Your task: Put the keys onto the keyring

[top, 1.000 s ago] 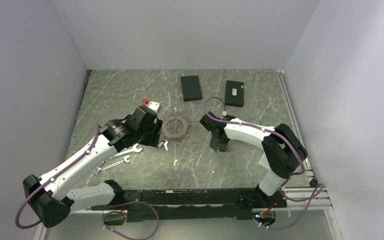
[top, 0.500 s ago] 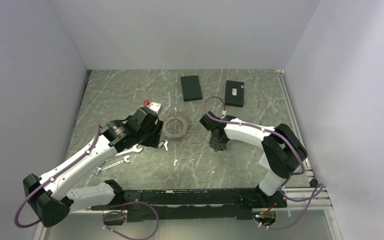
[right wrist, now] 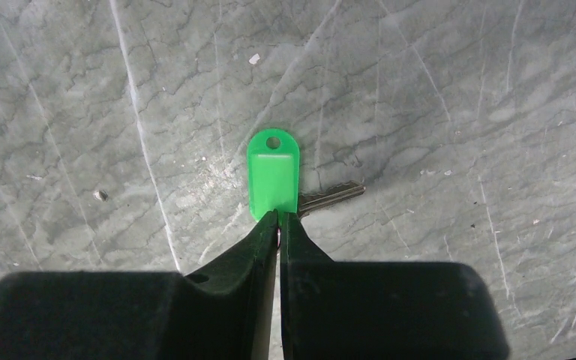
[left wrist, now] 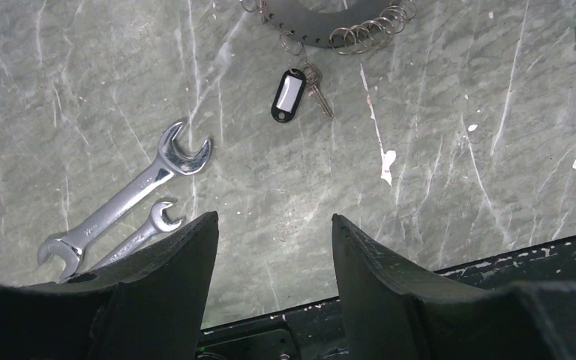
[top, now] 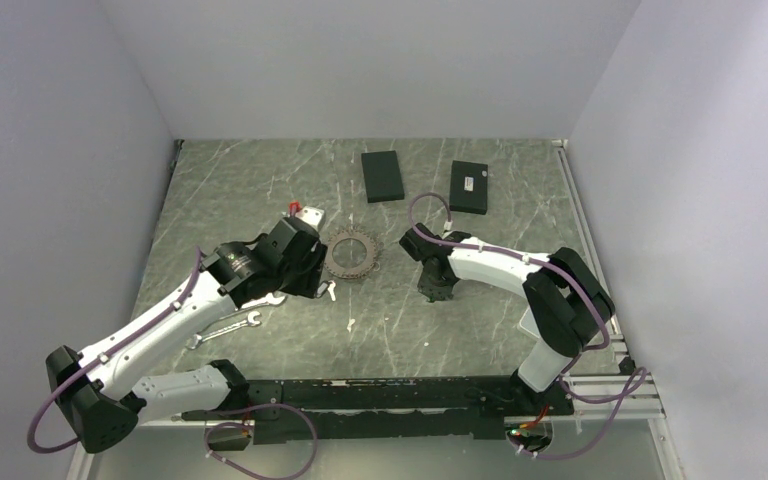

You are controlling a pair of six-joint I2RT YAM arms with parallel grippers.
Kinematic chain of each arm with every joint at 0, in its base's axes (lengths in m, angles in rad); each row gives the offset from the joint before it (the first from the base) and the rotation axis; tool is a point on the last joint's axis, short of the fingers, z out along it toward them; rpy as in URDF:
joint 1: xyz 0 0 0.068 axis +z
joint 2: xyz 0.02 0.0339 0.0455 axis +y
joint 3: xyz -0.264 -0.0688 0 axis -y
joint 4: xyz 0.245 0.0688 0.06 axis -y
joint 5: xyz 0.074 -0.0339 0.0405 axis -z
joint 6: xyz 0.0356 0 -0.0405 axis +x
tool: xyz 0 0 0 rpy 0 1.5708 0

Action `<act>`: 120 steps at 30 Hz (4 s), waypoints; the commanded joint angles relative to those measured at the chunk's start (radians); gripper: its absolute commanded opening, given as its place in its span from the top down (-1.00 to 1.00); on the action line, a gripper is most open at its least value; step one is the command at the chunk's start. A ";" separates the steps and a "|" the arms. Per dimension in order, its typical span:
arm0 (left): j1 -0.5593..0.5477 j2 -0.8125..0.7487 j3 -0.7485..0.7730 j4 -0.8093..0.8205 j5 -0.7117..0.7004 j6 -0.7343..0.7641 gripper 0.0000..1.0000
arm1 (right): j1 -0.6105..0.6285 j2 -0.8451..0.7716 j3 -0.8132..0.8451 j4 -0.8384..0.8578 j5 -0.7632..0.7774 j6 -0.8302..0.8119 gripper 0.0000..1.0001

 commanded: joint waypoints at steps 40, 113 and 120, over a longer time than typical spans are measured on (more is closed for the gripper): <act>-0.126 -0.078 -0.329 0.998 0.254 0.465 -0.18 | -0.004 -0.301 0.244 0.201 -0.026 -0.258 1.00; -0.171 0.342 -0.392 1.781 0.353 1.043 0.55 | -0.003 -0.344 0.271 0.052 -0.095 -0.080 1.00; -0.182 0.366 -0.378 1.782 0.337 1.058 0.53 | -0.003 -0.346 0.277 0.048 -0.090 -0.083 1.00</act>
